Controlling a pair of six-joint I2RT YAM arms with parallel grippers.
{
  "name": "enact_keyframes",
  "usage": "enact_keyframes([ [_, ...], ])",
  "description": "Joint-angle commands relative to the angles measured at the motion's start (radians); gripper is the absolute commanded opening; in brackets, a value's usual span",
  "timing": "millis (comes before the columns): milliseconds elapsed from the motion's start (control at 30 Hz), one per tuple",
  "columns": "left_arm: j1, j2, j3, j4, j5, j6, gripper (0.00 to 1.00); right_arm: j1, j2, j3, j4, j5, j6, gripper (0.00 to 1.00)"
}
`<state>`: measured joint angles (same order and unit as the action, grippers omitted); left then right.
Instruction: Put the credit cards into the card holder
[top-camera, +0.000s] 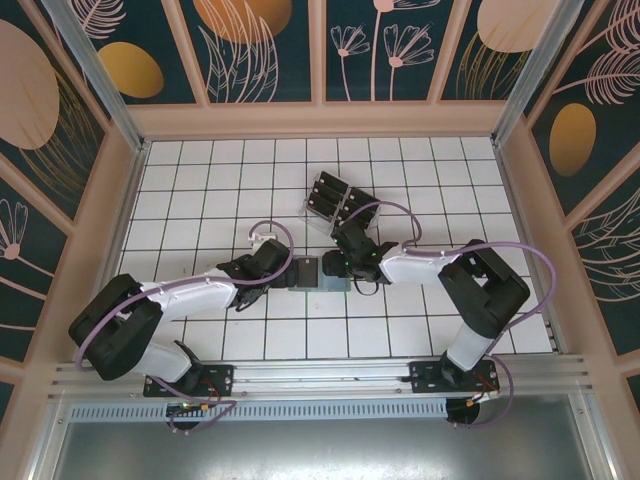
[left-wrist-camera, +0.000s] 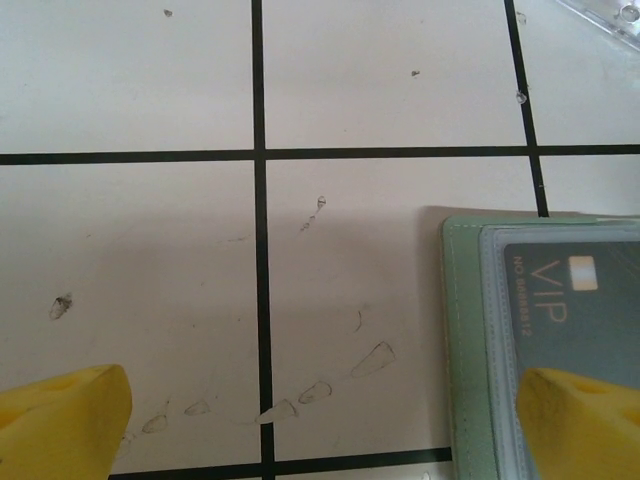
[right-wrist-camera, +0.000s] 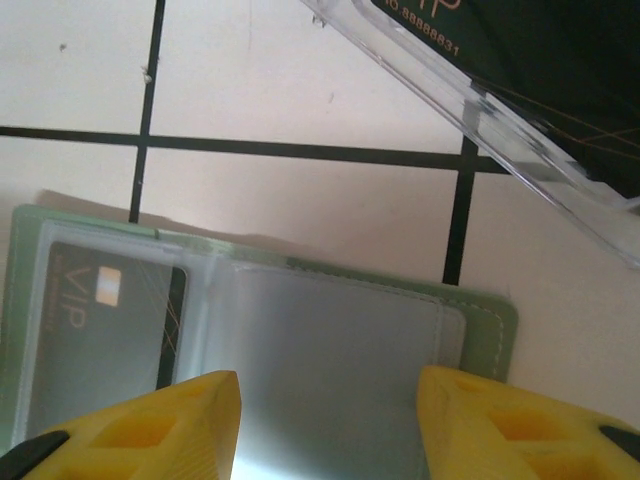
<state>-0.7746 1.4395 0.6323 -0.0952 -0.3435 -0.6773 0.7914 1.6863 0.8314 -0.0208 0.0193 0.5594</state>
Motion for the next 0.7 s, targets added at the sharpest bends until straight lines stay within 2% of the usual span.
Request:
enact_keyframes([
  [0, 0.004, 0.007, 0.009, 0.025, 0.012, 0.014, 0.98, -0.004, 0.032, -0.016, 0.035, -0.055, 0.043, 0.50],
  [333, 0.003, -0.016, -0.014, 0.061, 0.043, 0.030, 0.98, -0.006, 0.027, -0.074, 0.185, -0.182, 0.170, 0.50],
  [667, 0.003, -0.084, -0.080, 0.118, 0.104, 0.030, 0.99, -0.009, 0.011, -0.088, 0.235, -0.199, 0.233, 0.50],
])
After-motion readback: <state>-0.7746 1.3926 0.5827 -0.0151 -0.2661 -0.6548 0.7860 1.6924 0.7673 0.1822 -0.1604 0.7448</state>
